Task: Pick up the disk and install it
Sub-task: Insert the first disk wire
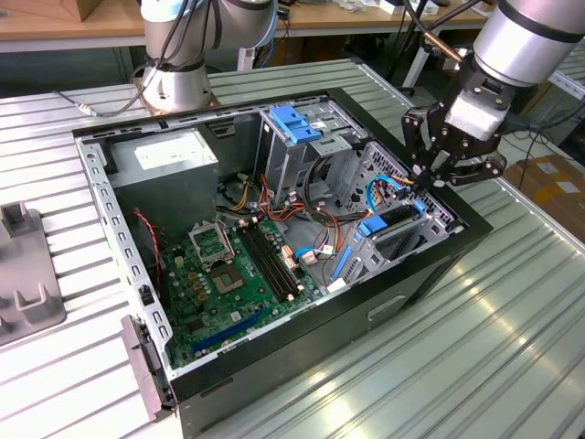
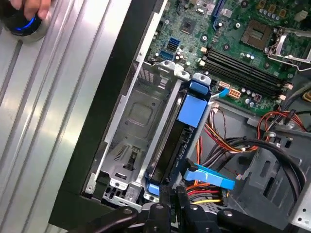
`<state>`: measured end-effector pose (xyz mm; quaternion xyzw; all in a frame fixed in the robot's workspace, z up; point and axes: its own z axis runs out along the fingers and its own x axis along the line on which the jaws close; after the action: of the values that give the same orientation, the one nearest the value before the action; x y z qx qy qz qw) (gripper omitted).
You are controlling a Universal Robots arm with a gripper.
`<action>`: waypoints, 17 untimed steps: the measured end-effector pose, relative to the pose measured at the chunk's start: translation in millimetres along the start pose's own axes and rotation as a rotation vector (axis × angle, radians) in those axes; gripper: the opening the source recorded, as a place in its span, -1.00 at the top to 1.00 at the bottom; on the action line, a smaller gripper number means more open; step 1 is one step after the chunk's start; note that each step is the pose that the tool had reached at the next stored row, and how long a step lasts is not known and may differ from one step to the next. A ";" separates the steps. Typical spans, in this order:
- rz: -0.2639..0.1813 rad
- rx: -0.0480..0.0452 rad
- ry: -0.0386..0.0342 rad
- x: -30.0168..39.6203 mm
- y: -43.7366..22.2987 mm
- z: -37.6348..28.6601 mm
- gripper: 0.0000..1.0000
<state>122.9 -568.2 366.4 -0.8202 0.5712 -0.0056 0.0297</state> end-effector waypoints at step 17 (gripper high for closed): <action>0.379 0.0094 0.0209 0.0 0.1 1.4 0.65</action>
<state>122.9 -568.2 364.9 -0.6978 0.7156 -0.0111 0.0281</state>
